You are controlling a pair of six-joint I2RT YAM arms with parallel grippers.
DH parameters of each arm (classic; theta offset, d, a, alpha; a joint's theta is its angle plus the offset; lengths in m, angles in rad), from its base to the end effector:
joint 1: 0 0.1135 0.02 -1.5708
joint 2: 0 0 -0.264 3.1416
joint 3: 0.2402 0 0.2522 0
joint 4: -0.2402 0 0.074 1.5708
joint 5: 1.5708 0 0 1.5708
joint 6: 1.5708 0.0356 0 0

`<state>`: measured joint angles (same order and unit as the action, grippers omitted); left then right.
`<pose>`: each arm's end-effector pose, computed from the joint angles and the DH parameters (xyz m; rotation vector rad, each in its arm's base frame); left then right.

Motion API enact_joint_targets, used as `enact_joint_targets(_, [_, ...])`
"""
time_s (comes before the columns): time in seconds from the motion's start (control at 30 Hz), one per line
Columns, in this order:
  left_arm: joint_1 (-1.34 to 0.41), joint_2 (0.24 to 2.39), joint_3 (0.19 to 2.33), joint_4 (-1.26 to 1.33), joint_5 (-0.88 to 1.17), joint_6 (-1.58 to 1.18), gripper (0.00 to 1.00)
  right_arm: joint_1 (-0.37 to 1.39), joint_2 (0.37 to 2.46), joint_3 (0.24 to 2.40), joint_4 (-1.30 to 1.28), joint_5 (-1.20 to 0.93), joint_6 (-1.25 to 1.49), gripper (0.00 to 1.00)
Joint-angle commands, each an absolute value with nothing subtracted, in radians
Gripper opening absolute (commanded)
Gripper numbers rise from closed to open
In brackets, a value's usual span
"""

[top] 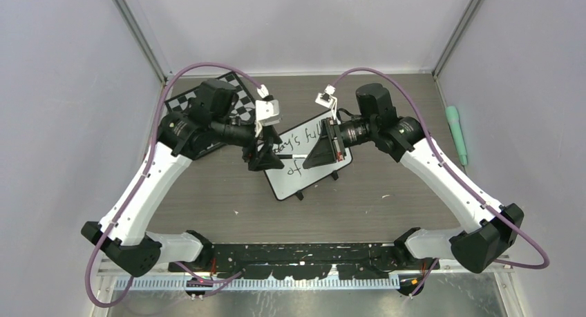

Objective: Write a sentence on the whiteboard
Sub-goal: Place the whiteboard marker at the center of the board.

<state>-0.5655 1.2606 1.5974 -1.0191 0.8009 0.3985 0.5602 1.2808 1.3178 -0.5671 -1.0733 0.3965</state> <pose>0.1783 -0.1435 0.4402 1.3730 1.6950 -0.9870 0.2084 0.1676 0.3895 -0.8905 2.0468 1.6730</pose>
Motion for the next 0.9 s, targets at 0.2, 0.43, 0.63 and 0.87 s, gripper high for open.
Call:
enact_joint_targets(0.2, [-0.616, 1.278, 1.596, -0.996, 0.889, 0.400, 0.36, 0.581, 1.282, 1.359, -0.529, -1.104, 0.408, 0.00])
enact_joint_targets(0.43, [-0.635, 1.282, 1.576, -1.009, 0.880, 0.409, 0.31, 0.580, 1.289, 1.388, -0.546, -1.104, 0.404, 0.00])
enact_joint_targets(0.63, [-0.635, 1.272, 1.565, -1.026, 0.837, 0.433, 0.27, 0.580, 1.286, 1.387, -0.566, -1.095, 0.389, 0.00])
enact_joint_targets(0.87, [-0.663, 1.294, 1.576, -1.014, 0.895, 0.394, 0.00, 0.588, 1.294, 1.387, -0.567, -1.086, 0.377, 0.00])
